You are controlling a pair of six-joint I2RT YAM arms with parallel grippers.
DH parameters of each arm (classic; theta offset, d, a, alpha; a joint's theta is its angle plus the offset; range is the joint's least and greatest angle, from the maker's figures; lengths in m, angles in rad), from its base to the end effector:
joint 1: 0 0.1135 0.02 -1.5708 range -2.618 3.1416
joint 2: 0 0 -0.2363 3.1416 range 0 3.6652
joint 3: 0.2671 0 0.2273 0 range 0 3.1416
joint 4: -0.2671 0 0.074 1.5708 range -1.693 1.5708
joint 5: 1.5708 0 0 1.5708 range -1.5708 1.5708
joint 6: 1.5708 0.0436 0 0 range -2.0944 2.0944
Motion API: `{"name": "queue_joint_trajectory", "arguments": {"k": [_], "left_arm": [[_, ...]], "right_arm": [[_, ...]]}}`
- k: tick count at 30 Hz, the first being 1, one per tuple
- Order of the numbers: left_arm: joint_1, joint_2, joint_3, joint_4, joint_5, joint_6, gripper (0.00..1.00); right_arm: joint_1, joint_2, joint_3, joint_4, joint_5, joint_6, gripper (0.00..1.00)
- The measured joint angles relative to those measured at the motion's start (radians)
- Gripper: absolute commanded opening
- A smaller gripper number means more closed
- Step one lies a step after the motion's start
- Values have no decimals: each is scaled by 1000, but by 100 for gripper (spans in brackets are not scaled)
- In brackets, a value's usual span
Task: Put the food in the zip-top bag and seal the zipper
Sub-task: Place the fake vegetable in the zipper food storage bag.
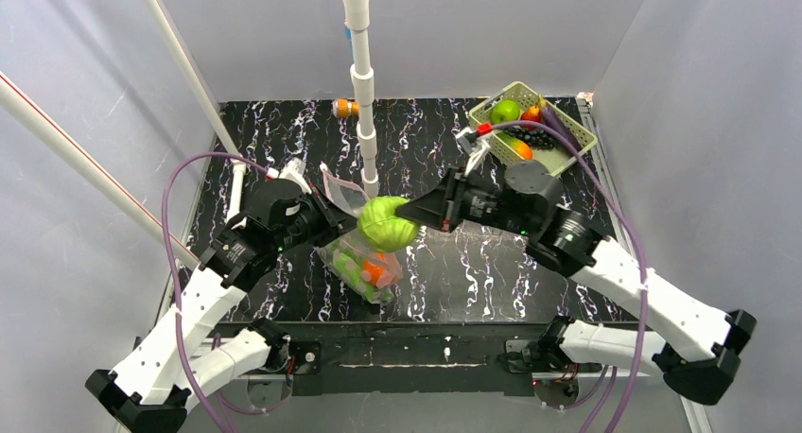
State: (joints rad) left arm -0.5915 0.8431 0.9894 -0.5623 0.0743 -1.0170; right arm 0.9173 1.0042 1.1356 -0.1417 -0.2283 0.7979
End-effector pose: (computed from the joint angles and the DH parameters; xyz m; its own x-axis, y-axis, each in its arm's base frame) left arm 0.1463 -0.1022 0.3338 -0.6973 -0.5534 -0.4556 0.0368 0.6071 -0.7938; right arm 0.1254 0.1800 0.3999 -0.6565 0.2896 -0.6965 -0.6315 0.2939 0.7175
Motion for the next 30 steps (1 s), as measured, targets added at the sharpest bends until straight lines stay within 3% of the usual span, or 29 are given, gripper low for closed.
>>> {"name": "queue_joint_trajectory", "arguments": {"k": [15,23,30], "left_arm": [[2,-28,-19,-1,-3,-16,0],[5,-33,-19,-17,-9,-16,0],[7,-42,-19,-57,-14,-16,0]], "right_arm": [[96,243,104,74,225,98,1],[272,329,310,-105,547,-148,1],[414,396,367,-156,833,-383,1]]}}
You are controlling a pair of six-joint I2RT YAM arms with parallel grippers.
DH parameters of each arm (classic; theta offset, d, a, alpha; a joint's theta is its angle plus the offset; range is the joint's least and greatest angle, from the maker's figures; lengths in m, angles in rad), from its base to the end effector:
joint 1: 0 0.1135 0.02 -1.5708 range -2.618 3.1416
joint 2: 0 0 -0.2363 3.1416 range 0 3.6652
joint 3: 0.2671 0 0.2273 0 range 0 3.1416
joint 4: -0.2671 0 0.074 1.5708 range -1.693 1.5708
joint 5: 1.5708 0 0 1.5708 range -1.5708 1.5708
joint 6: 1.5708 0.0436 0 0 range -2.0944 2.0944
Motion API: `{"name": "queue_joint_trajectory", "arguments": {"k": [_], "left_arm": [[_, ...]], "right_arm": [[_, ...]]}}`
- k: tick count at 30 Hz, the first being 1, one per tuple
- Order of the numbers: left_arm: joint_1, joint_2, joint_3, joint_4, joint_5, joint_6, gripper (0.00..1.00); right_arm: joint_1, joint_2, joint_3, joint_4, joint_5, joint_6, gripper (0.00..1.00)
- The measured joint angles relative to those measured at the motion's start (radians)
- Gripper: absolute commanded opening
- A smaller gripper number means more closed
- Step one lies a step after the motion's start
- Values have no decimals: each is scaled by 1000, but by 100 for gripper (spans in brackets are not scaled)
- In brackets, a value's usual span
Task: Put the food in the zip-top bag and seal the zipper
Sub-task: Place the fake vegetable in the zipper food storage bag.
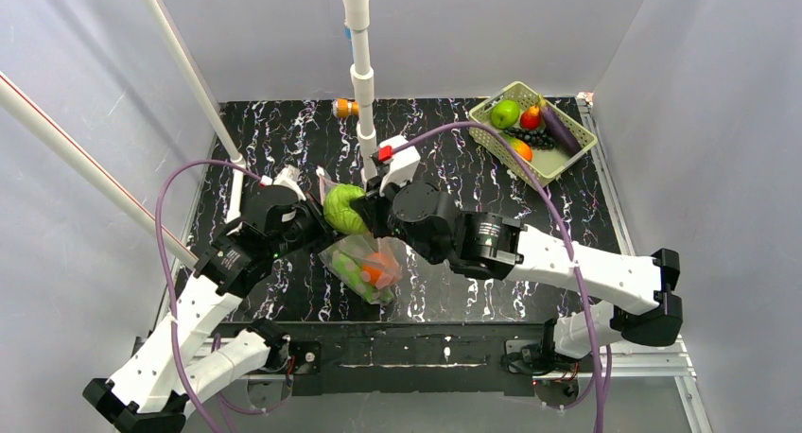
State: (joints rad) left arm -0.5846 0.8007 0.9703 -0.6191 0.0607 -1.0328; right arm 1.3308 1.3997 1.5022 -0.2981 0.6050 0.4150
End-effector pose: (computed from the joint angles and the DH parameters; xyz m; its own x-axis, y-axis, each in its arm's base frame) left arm 0.1381 -0.0945 0.3282 -0.6978 -0.5660 -0.4389 -0.0055 0.6170 -0.7869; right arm 0.0953 0.2850 0.4071 -0.3109 0.1246 -0.9422 -0.5911 0.7510 0.2943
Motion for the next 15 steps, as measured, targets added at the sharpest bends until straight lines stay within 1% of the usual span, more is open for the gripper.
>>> {"name": "queue_joint_trajectory", "arguments": {"k": [4,5,6,9,12,15], "left_arm": [[-1,-5,4,-1,6,0,0],[-2,-9,6,-3,6,0,0],[-2,-13,7,-7,5,0,0],[-2,-26,10,-9,6,0,0],[-2,-37,13,-9,6,-1,0],[-2,-39,13,-10,7,-2,0]], "right_arm": [[26,32,3,-29,102,-104,1],[27,47,5,-41,126,-128,2],[29,63,9,-50,149,-152,6],[36,103,14,-69,210,-228,29],[50,124,19,-86,235,-286,46],[54,125,45,-113,184,-301,61]]}}
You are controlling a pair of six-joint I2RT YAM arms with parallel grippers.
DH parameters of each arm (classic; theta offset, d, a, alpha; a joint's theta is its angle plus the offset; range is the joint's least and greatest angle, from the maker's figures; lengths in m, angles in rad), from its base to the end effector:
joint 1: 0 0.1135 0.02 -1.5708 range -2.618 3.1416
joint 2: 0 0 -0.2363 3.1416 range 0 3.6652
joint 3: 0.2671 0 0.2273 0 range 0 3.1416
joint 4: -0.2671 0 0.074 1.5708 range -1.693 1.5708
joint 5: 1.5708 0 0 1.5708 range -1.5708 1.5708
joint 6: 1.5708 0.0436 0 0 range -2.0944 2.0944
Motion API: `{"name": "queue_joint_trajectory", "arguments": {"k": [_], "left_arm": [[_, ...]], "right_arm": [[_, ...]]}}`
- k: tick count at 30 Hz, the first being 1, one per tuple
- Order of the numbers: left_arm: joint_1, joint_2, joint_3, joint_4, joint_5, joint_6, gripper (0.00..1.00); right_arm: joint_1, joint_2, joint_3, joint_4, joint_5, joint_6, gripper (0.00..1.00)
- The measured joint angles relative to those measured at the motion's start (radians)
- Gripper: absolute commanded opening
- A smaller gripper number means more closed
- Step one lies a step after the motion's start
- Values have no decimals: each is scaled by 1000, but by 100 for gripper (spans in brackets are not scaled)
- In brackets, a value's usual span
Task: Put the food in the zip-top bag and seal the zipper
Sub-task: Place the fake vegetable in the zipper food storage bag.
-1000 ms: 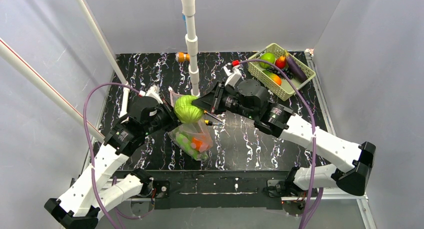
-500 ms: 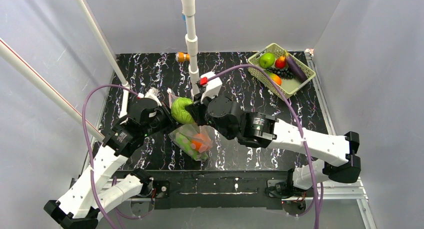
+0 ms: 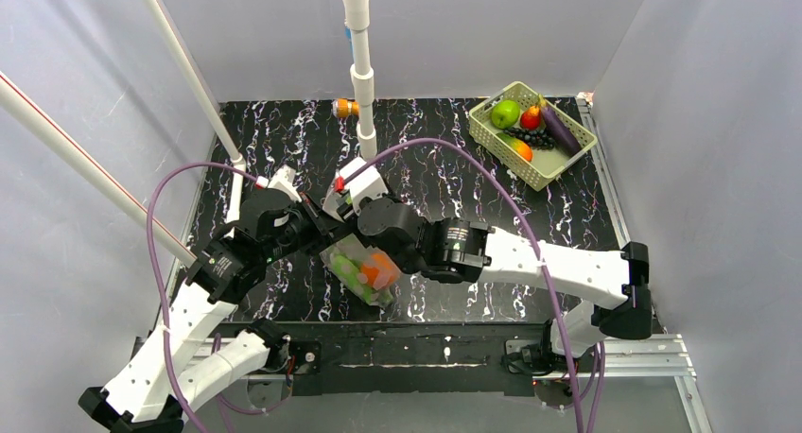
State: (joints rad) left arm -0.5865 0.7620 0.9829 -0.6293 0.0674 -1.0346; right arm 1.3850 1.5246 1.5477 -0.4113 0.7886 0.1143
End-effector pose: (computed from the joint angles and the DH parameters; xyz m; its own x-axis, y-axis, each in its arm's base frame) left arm 0.1297 -0.0897 0.3365 -0.6879 -0.5727 -0.4459 0.0241 0.5960 -0.8026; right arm 0.0902 0.3125 0.3749 -0.1346 -0.2811 -0.9502 -0.5597 0.8129 -0.1612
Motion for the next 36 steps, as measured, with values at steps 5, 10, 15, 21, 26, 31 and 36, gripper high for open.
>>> {"name": "queue_joint_trajectory", "arguments": {"k": [5,10,15,21,26,31,36], "left_arm": [[0,0,0,-16,-3,-2,0],[0,-8,0,-15,-3,-4,0],[0,-21,0,-15,-4,-6,0],[0,-21,0,-15,-6,-6,0],[0,-21,1,-16,-7,-6,0],[0,-22,10,-16,-8,-6,0],[0,-29,11,-25,-17,-6,0]], "right_arm": [[-11,-13,68,-28,-137,20,78],[-1,-72,92,-20,-260,47,89],[3,-132,90,-17,-287,51,92],[3,-228,-9,-6,-261,96,92],[3,-288,-142,6,-320,114,94],[4,-329,-281,33,-460,57,94],[5,-378,-360,58,-566,15,89]]}}
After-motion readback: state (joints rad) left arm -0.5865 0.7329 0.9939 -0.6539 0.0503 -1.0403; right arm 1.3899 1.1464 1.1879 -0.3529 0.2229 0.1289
